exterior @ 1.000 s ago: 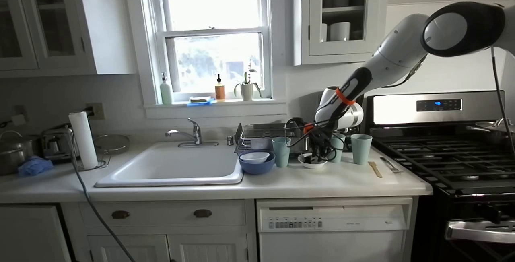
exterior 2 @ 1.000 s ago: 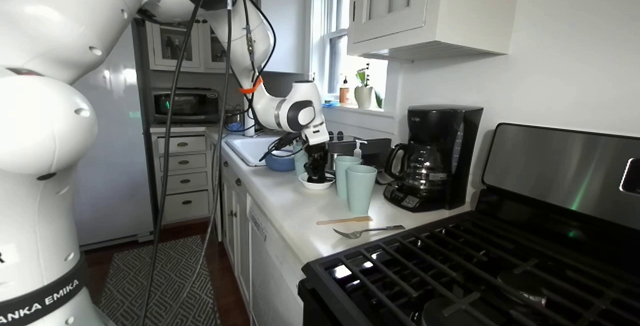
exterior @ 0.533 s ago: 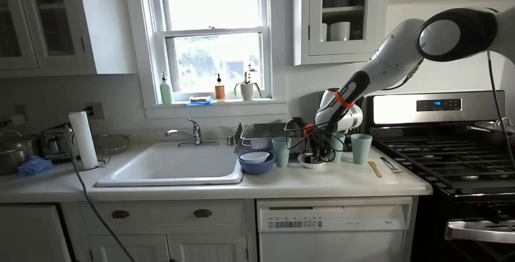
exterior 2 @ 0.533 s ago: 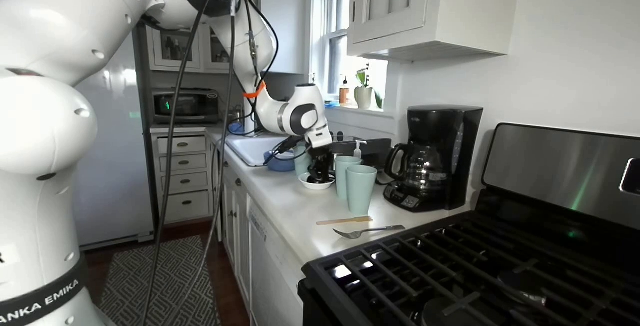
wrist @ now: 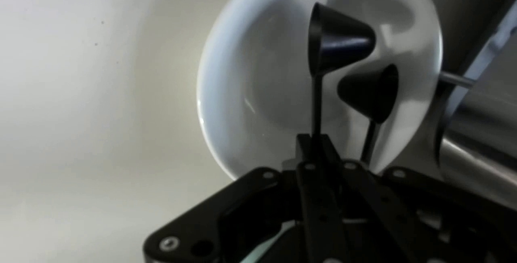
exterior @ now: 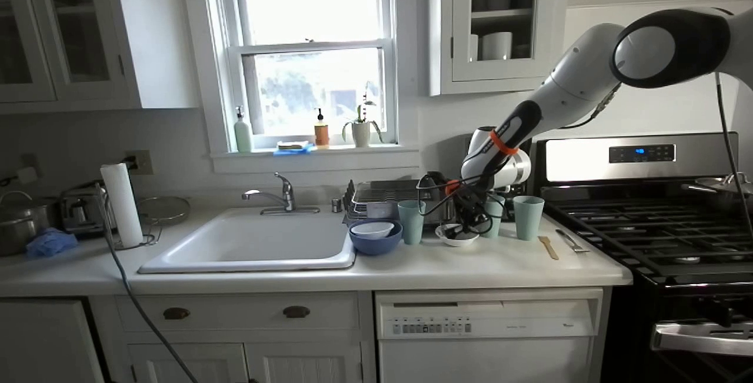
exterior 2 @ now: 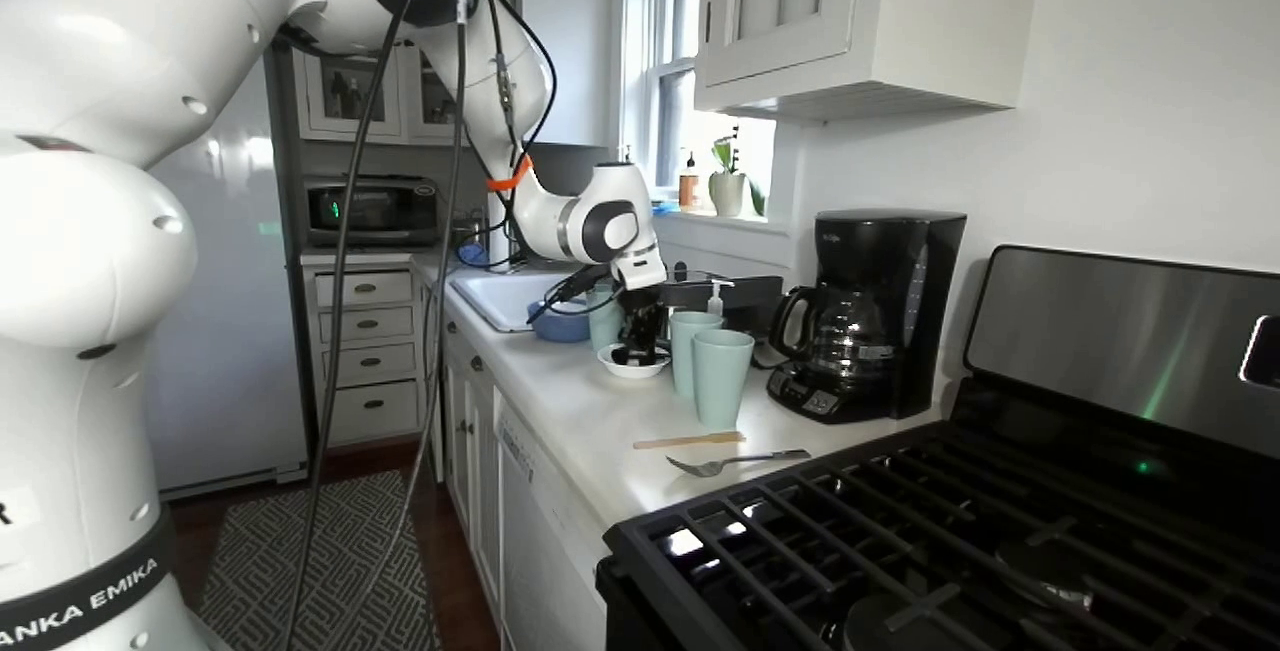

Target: Remove the scoops in the white bowl and put the into the middle right blue cup one at a time

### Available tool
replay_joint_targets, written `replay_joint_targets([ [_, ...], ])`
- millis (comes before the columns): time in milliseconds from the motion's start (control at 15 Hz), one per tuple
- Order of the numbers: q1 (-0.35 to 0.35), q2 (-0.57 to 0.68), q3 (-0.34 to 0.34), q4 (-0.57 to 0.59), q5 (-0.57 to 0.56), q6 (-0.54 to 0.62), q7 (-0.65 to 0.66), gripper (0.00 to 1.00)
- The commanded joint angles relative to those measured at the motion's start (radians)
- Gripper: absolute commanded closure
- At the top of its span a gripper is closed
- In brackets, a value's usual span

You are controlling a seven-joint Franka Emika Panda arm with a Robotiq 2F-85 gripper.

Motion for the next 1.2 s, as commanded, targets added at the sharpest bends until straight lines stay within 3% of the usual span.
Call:
replay_joint_targets([
  [0, 0.008, -0.100, -0.017, -0.040, -0.026, -0.067, 0.020, 0.99],
  [200, -0.004, -0.166, -0.009, -0.052, -0.029, -0.093, 0.017, 0.99],
  [400, 0.015, -0.212, -0.033, -0.073, -0.069, -0.044, 0.062, 0.99],
  [667, 0.117, -0.228, -0.194, -0.067, -0.346, -0.003, 0.313, 0.99],
  [867, 0.182, -0.238, -0.294, -0.054, -0.581, -0.061, 0.515, 0.99],
  [1133, 0.187, -0.267, -0.293, -0.054, -0.799, -0.209, 0.699, 0.99],
])
